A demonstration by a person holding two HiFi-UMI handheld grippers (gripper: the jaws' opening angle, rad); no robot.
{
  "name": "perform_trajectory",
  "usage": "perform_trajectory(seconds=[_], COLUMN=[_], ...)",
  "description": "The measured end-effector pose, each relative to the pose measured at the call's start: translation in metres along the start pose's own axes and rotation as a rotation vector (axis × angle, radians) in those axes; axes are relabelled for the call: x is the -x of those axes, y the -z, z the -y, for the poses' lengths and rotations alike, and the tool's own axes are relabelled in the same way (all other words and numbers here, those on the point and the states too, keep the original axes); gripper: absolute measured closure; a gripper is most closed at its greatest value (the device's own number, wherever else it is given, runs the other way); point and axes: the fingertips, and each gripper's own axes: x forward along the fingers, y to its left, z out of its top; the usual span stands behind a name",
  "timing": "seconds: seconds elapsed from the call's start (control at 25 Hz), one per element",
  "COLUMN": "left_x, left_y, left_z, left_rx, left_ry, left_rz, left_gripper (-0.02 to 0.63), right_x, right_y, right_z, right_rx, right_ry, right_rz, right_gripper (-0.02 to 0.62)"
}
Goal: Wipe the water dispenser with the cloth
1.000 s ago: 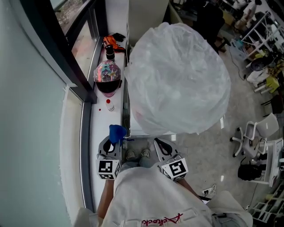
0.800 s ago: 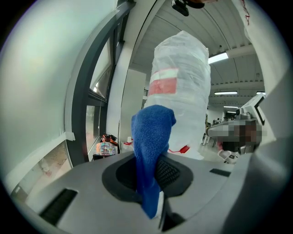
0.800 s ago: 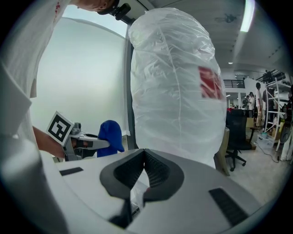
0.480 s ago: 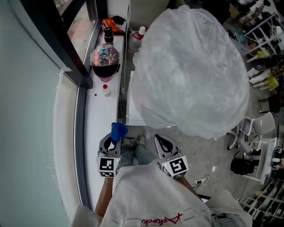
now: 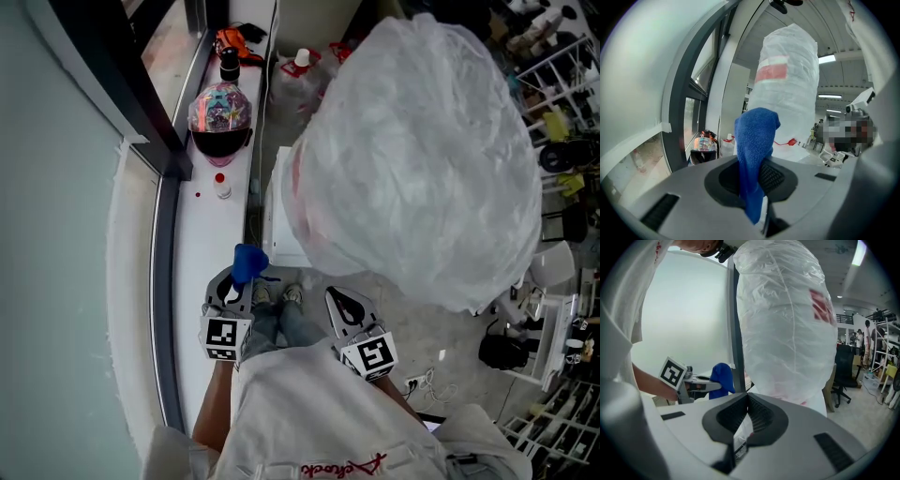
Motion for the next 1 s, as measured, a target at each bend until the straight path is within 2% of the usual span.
perform_trajectory(seconds=[0.32, 0.48, 0.68, 0.76, 1.0], left_x=[-0.109, -0.163, -0.217, -0.231, -0.258], left_y=[-0.043, -0.052, -0.059, -0.061, -0.053], left_z=[-0.046, -0.061, -0.065, -0.068, -0.068], left_rx=[-0.080, -0.072, -0.131, -0.136, -0.225], left_ry=[0.035, 0.048, 0.062, 0.061, 0.077], left_rz=[0.023, -0.008, -0.060, -0.078, -0.168], left_gripper=[0.543, 0.543, 0.543, 0.543, 0.543], right_x=[-0.002, 0.001, 0.005, 0.005, 0.006], right_y=[0.001, 0.005, 0.012, 0.013, 0.017], right_z=[0.002, 0.004, 0.009, 0.010, 0.013], right_rx=[-0.018, -0.034, -0.042, -0.042, -0.041], right_ry=[0.011, 0.021, 0.026, 0.026, 0.023], right_rz=[-0.007, -0.017, -0.044, -0.050, -0.066], right_gripper=[0.581, 0.580, 0.580, 0.580, 0.580])
